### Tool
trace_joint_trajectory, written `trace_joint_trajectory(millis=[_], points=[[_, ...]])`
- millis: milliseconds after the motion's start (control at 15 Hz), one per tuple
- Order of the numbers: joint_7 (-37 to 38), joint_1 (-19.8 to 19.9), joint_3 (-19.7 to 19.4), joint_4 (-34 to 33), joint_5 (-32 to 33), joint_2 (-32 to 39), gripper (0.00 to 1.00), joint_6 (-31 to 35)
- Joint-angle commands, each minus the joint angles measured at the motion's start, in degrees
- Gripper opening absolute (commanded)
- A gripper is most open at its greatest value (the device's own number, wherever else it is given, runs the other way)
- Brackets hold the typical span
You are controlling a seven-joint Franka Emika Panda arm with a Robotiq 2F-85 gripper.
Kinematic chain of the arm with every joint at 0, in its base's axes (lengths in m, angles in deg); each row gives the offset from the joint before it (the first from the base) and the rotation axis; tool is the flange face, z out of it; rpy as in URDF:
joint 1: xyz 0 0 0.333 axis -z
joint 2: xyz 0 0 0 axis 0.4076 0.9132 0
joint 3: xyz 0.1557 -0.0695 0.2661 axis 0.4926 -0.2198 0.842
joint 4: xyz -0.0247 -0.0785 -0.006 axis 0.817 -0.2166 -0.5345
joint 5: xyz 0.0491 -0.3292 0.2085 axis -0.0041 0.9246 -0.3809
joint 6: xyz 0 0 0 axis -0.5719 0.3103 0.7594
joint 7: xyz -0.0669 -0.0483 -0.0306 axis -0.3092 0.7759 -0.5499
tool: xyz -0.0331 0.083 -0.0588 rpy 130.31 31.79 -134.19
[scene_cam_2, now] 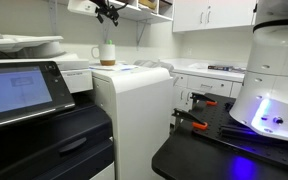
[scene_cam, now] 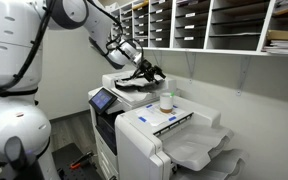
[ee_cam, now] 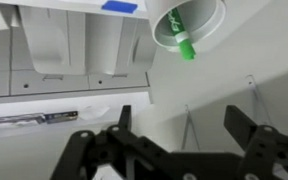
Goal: Put the marker in the cup
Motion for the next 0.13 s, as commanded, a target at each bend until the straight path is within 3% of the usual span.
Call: trace_joint_trajectory(millis=[0,67], points=[[-7.69,2.45,-1.28,9.47,-10.83,-9.32,1.00,8.96],[-10.30,3.08,-2.08,11.89,-14.07,-11.60,1.00,11.48]])
